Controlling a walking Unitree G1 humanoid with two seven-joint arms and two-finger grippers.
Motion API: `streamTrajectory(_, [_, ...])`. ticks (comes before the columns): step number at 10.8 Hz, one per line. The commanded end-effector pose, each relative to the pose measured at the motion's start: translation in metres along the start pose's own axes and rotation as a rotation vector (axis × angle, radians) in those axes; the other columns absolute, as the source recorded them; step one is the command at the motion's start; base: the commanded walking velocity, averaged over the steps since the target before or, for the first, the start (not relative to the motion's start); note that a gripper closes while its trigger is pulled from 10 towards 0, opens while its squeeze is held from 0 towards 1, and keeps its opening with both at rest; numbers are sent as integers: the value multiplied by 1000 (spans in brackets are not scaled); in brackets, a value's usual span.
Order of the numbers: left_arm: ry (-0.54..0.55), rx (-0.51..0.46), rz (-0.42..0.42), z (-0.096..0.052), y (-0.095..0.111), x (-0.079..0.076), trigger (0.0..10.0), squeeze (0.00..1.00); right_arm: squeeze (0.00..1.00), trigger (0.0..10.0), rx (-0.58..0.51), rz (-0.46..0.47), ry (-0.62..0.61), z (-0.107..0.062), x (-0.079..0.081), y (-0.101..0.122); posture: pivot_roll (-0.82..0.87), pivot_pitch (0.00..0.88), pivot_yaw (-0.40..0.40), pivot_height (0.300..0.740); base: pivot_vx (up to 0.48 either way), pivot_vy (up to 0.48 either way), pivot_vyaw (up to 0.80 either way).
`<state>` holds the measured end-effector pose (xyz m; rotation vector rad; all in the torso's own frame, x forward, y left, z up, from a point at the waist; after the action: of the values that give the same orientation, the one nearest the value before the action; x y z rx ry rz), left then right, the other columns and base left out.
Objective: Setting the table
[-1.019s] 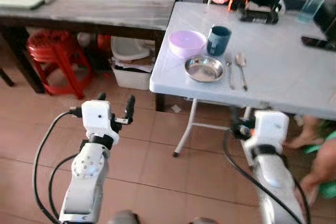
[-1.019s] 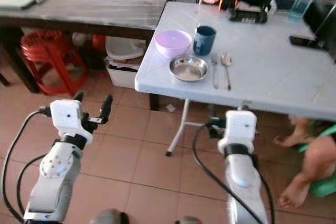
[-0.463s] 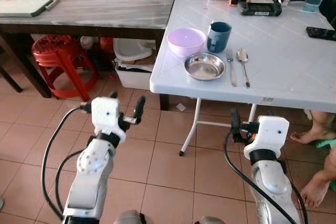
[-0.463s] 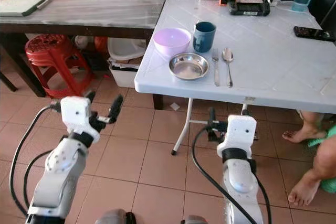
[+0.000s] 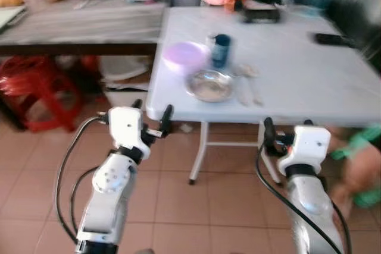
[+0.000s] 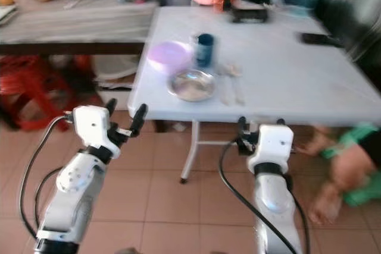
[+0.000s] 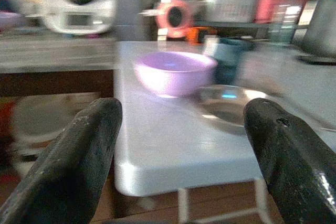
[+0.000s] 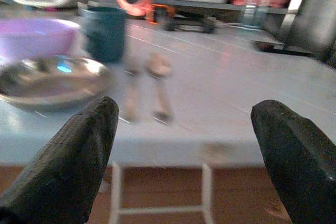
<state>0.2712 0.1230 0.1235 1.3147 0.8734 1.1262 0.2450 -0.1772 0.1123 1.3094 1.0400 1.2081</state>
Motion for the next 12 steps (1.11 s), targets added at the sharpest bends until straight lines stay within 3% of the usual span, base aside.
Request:
streamTrajectory(1, [23,2,27,0,0,4,10000,0,0,10000,-9,-3,18,2,3,1,-30,0,34,740,480,0,0])
streamTrajectory(4, [53,-5,44,6,-2,6,10000,0,0,10000,-31,-9,61,9,9,3,-25,0,23,740,466,0,0])
streamTrajectory(5, [106,-5,60,7,-3,10,10000,0,0,10000,-30,-7,72,12,10,3,-20,0,14,740,0,0,0])
streamTrajectory(6, [190,81,79,5,-11,17,10000,0,0,10000,-30,-16,100,16,13,3,-2,0,-14,740,0,0,0])
streamTrajectory(7, [238,168,232,1,-18,21,10000,0,0,10000,-33,-16,115,19,15,3,9,0,-25,740,0,0,0])
streamTrajectory(8, [115,164,140,-5,-26,17,10000,0,0,10000,-37,-15,117,24,16,3,13,0,-32,740,0,0,0])
streamTrajectory(9, [103,157,93,-13,-32,20,10000,0,0,10000,-41,-10,104,24,14,2,7,0,-20,740,0,0,0])
streamTrajectory(10, [106,193,166,-17,-39,21,10000,0,0,10000,-46,-14,83,21,11,0,0,0,-9,740,0,0,0])
streamTrajectory(12, [101,209,120,-22,-44,27,10000,0,0,10000,-49,-27,31,15,-1,-3,-21,0,12,740,0,0,0])
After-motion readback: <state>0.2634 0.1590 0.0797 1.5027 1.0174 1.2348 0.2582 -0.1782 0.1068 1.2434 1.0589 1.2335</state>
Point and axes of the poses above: a point about 5 cm out from each wrist's last joint towards the gripper, its own z axis pointing out of the wrist towards the gripper, its own y axis along the axis of the wrist's last joint, x = y × z, the point moved 1 cm from there along z, pointing out of the wrist towards the gripper, and after that the axes turned 10 degrees about z, right-handed, at the moved point
